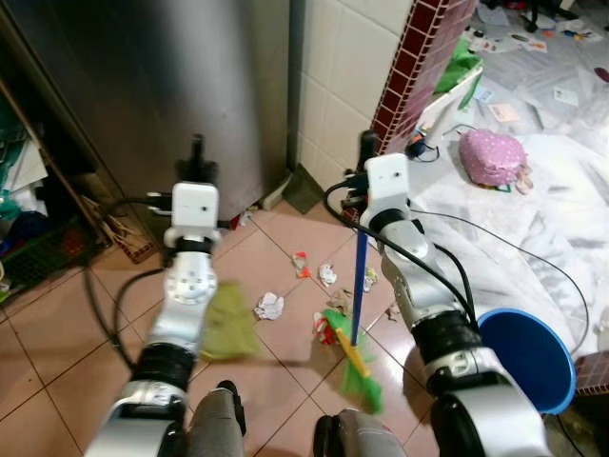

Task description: Sweep floor

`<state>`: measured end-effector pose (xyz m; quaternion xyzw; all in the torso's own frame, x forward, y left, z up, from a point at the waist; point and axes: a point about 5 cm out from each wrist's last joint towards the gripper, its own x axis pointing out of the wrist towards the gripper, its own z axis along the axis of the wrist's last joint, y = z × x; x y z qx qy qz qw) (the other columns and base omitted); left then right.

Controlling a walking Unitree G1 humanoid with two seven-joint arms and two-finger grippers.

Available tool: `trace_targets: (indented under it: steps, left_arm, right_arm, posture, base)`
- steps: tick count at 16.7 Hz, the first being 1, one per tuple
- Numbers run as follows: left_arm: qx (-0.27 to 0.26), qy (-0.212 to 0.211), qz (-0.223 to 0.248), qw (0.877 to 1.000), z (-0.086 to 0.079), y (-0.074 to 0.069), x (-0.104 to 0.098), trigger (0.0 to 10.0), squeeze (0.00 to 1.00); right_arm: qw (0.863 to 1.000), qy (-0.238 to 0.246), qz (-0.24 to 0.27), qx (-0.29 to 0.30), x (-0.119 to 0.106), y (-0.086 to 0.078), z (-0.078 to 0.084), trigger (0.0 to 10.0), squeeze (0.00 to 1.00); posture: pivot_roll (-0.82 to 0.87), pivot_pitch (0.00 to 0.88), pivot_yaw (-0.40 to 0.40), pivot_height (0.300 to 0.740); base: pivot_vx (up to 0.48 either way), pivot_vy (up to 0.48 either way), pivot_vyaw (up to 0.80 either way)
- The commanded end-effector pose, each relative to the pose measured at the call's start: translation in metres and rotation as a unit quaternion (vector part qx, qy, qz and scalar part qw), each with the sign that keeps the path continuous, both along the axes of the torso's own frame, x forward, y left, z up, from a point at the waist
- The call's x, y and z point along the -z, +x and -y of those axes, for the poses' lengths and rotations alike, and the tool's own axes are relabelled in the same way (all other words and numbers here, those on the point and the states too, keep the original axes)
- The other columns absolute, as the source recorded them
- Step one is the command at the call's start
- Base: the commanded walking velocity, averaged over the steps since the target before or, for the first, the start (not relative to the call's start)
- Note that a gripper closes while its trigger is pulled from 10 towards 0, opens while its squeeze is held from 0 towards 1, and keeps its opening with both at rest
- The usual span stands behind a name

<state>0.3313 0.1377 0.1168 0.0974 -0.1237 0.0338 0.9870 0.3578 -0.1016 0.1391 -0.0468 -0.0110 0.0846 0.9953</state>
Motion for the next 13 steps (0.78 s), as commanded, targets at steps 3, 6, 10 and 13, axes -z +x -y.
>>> trace_targets:
  steps: [3,6,10,13]
  left_arm:
    - [0.072,-0.033,-0.007,0.997,0.027,0.005,0.003,10.0,0.00]
    - [0.068,-0.038,-0.021,0.997,0.028,0.006,0.009,10.0,0.00]
    - [0.081,-0.056,-0.043,0.994,0.034,0.007,0.016,10.0,0.00]
    - [0.083,-0.050,-0.055,0.994,0.036,0.008,0.021,10.0,0.00]
  right_arm:
    - [0.996,0.041,-0.033,0.072,0.009,-0.005,0.019,10.0,0.00]
    - [0.993,0.059,-0.047,0.088,0.010,-0.002,0.022,10.0,0.00]
    - [0.989,0.117,-0.058,0.070,-0.001,0.004,0.010,10.0,0.00]
    - [0.985,0.130,-0.056,-0.095,-0.029,0.002,-0.030,10.0,0.00]
  posture:
    - [-0.08,0.183,-0.086,0.740]
    - [-0.08,0.172,-0.088,0.740]
    - [-0.08,0.163,-0.095,0.740]
    - [-0.08,0.162,-0.100,0.740]
  base:
    - [0.000,0.000,0.00]
    - [0.000,0.000,0.00]
    - [0.000,0.000,0.00]
    - [0.000,0.000,0.00]
